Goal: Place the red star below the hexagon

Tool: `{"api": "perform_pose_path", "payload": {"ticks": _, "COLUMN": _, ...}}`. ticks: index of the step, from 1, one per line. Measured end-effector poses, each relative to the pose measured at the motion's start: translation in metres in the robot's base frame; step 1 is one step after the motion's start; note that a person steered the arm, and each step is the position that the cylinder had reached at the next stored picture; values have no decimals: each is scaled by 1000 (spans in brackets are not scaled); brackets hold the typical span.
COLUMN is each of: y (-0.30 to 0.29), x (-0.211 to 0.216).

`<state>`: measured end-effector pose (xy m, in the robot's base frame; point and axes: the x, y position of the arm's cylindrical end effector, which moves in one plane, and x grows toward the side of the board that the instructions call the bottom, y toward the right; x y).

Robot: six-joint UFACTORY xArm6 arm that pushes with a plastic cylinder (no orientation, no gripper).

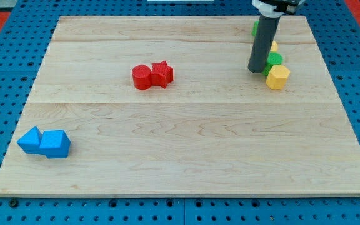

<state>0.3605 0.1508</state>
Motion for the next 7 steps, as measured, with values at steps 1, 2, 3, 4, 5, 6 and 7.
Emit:
{"api": "perform_pose_path", "payload": {"ticks": 1, "y": 0, "x": 0}}
{"api": "perform_pose_path", "payload": {"ticks": 2, "y": -52, "x": 6}}
{"api": "perform_pose_path", "payload": {"ticks": 3, "y": -97, "x": -12}}
{"api": "perform_pose_path", "payload": {"ticks": 4, "y": -143, "x": -34}}
{"api": "perform_pose_path", "payload": {"ticks": 5, "y": -206, "x": -18}}
{"api": "perform_pose_path", "payload": {"ticks": 6, "y": -204, "x": 21}}
{"api": "perform_pose_path", "payload": {"ticks": 7, "y": -151, "x": 44}}
